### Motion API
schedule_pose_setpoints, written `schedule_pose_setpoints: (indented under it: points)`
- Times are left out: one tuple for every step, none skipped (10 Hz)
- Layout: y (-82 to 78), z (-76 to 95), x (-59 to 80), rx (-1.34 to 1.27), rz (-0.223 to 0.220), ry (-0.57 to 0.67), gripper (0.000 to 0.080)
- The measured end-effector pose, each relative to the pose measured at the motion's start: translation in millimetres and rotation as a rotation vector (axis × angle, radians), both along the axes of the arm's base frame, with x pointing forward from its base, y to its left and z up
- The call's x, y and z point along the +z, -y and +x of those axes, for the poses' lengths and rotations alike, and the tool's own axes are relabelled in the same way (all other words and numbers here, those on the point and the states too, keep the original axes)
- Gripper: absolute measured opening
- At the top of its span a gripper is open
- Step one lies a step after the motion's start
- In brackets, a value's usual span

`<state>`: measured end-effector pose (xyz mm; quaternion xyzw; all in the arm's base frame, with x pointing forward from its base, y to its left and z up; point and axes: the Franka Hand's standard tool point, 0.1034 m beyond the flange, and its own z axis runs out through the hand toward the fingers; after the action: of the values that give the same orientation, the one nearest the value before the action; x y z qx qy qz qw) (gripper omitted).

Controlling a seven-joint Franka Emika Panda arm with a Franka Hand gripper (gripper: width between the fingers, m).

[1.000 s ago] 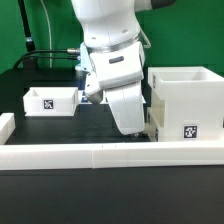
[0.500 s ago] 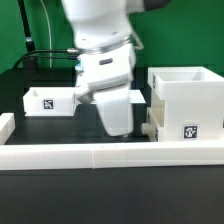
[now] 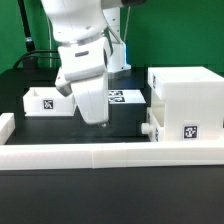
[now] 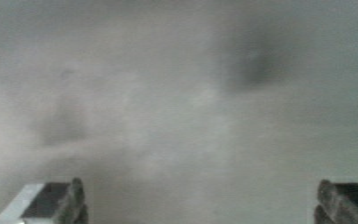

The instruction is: Assemble drawer

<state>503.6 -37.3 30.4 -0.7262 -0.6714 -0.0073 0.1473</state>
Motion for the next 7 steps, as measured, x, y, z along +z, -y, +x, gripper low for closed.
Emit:
schedule_pose_setpoints:
  points:
    - [3.5, -3.7, 2.0, 0.006, 0.002, -0.003, 0.0649]
    - [8.7, -5.8, 1.6, 0.010, 0.007, -0.007, 0.0649]
    - [8.5, -5.8, 1.1, 0.003, 0.005, -0.008, 0.0649]
    - [8.7, -6.0, 0.9, 0.003, 0.005, -0.009, 0.0649]
    - [10.6, -6.2, 1.5, -0.001, 0.004, -0.008, 0.0649]
    - [19.2, -7.2, 8.3, -0.031, -0.010, 0.008, 0.0649]
    - [26.6, -13.9, 17.9, -0.073, -0.037, 0.033, 0.0649]
